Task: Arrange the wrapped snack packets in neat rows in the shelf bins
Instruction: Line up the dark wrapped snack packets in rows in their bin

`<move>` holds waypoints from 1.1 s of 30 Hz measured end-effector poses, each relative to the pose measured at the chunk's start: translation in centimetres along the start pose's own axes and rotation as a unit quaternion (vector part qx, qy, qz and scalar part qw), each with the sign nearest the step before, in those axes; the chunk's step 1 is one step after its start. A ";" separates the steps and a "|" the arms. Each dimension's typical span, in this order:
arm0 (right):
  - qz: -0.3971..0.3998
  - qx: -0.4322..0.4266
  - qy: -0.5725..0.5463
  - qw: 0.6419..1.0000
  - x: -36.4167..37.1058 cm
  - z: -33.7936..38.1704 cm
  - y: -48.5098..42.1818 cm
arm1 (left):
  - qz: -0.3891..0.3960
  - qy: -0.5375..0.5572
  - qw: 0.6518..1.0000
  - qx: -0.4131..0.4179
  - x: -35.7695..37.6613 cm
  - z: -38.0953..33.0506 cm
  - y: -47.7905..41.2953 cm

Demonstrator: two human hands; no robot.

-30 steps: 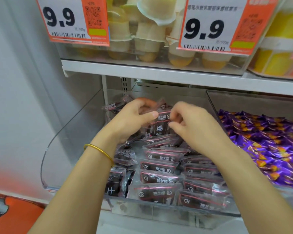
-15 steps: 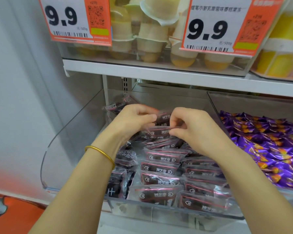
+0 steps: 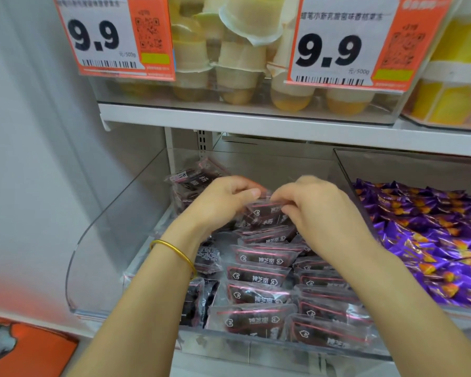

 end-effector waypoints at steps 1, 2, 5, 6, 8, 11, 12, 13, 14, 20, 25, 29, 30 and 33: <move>0.005 -0.001 -0.001 1.000 0.0 0.0 -0.1 | 0.015 0.010 1.000 -0.011 0.0 0.3 0.0; 0.017 -0.006 0.005 1.000 0.1 -0.1 -0.2 | 0.033 0.024 0.999 -0.024 0.0 0.7 0.0; 0.086 -0.032 -0.015 0.996 1.3 0.1 -0.6 | 0.090 0.057 0.993 -0.047 0.7 1.4 0.3; 0.102 -0.035 -0.036 0.993 1.6 0.1 -0.6 | 0.095 0.062 0.992 -0.047 0.9 1.3 0.4; 0.118 -0.028 -0.054 0.991 2.1 0.0 -0.6 | 0.047 0.062 0.997 -0.028 0.2 0.7 0.2; 0.121 -0.022 -0.056 0.991 2.3 -0.3 -0.7 | -0.184 0.023 0.982 0.022 -4.4 0.4 -0.4; 0.118 -0.025 -0.058 0.991 2.4 -0.4 -0.7 | -0.261 -0.008 0.965 0.029 -6.2 0.5 -0.3; 0.114 -0.026 -0.061 0.991 2.4 -0.4 -0.8 | -0.313 -0.058 0.947 0.032 -7.6 0.8 -0.4; 0.110 -0.027 -0.062 0.992 2.4 -0.4 -0.8 | -0.331 -0.126 0.935 0.031 -8.3 1.0 -0.7; 0.104 -0.031 -0.067 0.992 2.4 -0.4 -0.6 | -0.233 -0.304 0.923 0.043 -7.5 2.4 -3.2; 0.078 -0.025 -0.064 0.995 1.9 -0.2 -0.6 | -0.360 -0.193 0.910 0.065 -9.9 0.7 -1.0; 0.065 -0.010 -0.057 0.996 1.8 -0.2 -0.9 | -0.325 0.008 0.940 0.102 -9.0 -1.3 -1.2; 0.065 -0.009 -0.053 0.996 1.8 -0.1 -1.0 | -0.289 0.029 0.951 0.106 -7.9 -1.6 -1.5; 0.074 -0.007 -0.047 0.996 2.0 -0.2 -0.9 | -0.175 0.024 0.981 0.085 -3.8 -1.0 -2.3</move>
Point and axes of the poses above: each hand's wrist, its own y-axis away from the middle knuckle, its own x-axis out of the palm, z = x × y, the point moved 7 cm from there along -y, towards the middle knuckle
